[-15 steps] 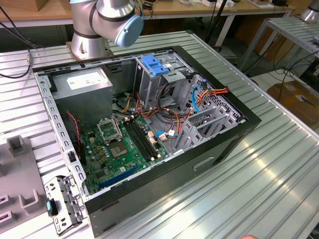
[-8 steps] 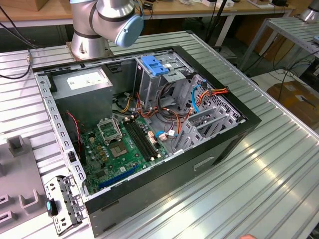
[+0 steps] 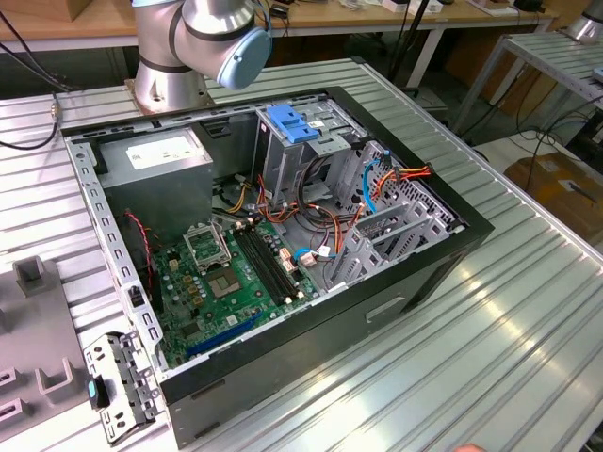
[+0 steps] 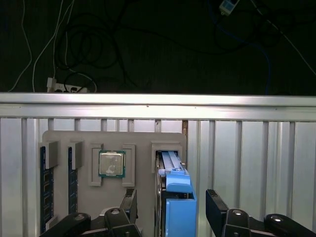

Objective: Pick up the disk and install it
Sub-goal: 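Pick up the disk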

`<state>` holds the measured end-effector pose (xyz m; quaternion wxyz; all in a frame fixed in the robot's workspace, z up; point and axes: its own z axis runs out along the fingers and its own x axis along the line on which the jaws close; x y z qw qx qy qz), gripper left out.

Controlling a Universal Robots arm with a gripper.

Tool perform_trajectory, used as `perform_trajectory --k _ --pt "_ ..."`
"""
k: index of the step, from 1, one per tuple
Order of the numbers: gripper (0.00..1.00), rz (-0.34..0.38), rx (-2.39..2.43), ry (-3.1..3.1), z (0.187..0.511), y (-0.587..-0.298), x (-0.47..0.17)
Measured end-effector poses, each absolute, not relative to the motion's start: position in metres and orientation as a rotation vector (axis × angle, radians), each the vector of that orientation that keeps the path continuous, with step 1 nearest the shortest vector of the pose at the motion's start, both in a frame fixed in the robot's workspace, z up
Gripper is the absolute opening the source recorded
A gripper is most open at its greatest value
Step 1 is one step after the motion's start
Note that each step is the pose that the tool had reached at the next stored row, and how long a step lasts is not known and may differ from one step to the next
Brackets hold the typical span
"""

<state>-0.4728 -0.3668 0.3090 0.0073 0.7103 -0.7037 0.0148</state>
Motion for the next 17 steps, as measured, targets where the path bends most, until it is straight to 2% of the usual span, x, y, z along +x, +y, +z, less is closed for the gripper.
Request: perform_trajectory --k 11,12,13,17 --pt "0.66 0.042 2.223 -2.202 0.3046 -0.3648 -0.4729" --pt "0.65 0.041 2.223 -2.203 0.3043 -0.3648 -0.4729" --pt "0.58 0.040 2.222 -2.204 0.3041 -0.3648 -0.4729" --pt "0.58 0.040 2.214 -2.213 0.3033 -0.3648 -0.4728"
